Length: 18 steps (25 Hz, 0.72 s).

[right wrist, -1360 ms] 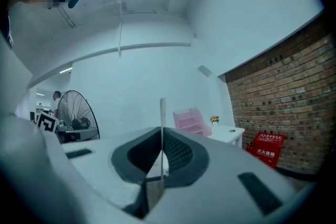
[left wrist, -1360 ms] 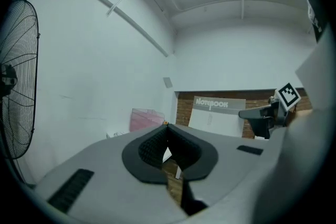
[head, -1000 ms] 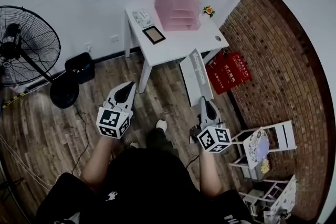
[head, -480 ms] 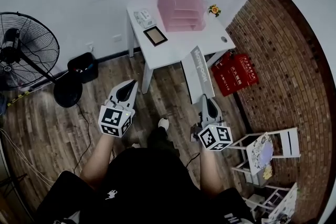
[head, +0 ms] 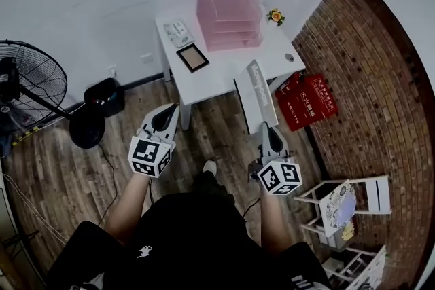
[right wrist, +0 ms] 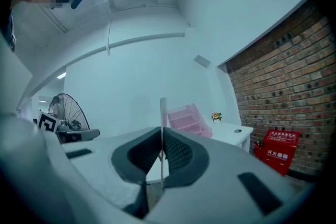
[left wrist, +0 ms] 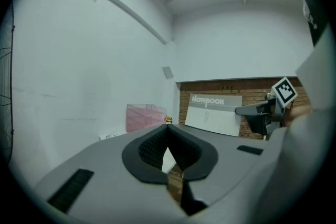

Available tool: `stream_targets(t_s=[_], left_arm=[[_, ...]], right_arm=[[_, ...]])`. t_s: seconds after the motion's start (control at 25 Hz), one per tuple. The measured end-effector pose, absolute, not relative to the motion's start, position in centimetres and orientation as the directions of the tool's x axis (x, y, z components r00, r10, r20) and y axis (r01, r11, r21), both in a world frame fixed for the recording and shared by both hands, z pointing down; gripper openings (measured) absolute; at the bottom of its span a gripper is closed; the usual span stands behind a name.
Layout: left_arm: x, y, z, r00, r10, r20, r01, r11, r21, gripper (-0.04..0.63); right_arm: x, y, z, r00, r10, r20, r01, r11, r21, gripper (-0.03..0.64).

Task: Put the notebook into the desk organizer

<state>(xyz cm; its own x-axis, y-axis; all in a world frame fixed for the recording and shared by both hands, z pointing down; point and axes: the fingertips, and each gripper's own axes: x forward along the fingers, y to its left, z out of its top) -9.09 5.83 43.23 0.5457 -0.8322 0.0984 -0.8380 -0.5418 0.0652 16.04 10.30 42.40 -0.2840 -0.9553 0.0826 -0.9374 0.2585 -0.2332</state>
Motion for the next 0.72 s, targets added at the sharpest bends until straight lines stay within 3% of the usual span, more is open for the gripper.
stream_targets(t_s=[0.72], left_arm=[[0.2, -6.1, 43.3, 0.511, -0.845, 0.156, -0.857, -0.515, 0.018, 0.002]], right_arm=[[24.1, -3.0, 43.8, -0.361, -0.928, 0.092, -0.901, 0.321, -0.293, 0.009]])
